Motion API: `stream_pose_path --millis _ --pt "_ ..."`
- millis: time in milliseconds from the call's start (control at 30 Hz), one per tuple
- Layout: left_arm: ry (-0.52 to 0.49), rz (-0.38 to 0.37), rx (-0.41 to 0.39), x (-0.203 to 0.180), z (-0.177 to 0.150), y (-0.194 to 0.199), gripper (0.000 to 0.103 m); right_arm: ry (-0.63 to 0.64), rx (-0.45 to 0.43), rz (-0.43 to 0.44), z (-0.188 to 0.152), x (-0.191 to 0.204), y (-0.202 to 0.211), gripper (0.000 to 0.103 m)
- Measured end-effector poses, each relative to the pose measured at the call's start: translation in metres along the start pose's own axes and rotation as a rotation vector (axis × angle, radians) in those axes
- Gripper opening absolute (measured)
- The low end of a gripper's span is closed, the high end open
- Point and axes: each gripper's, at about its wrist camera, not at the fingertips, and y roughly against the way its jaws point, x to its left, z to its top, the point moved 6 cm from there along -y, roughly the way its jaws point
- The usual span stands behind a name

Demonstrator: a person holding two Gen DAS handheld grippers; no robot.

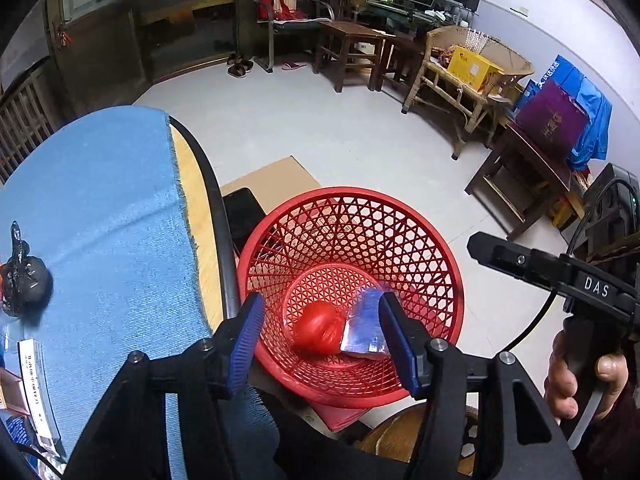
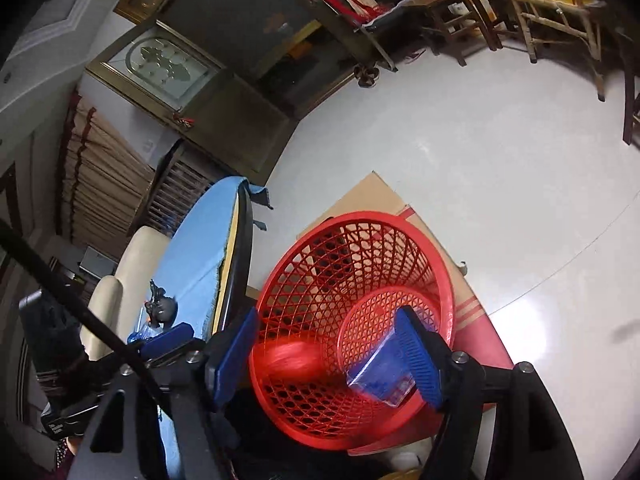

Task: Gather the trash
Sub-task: 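Carry both items to the red basket and open both grippers, then grasp the white tissue with the right gripper while the left grasps the blue box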

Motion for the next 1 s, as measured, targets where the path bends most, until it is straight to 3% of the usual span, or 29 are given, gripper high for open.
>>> stream_pose_path --millis 200,333,433,567,833,1000 --pt "0.015 0.054 -0.049 0.021 -0.016 0.027 0.063 0.013 -0.010 0.010 -0.003 0.012 -0.004 0.074" --pt "0.063 0.140 -0.095 0.051 -0.044 0.061 0.064 0.072 -0.006 0.036 -0.005 0.037 -0.009 0.074" --pt "0.125 0.203 -0.132 0.078 -0.069 0.089 0.065 0.128 0.004 0.069 -0.009 0.063 -0.016 0.074" --pt "0.307 0.305 -0.176 0.142 -0.118 0.137 0.067 0.223 0.060 0.126 -0.023 0.113 -0.035 0.074" --pt "0.637 0.494 -0.207 0.261 -0.211 0.198 0.067 0.408 0.279 0.300 -0.088 0.241 -0.089 0.074" --pt "0.742 0.521 -0.227 0.291 -0.248 0.213 0.068 0.505 0.453 0.374 -0.149 0.311 -0.127 0.074"
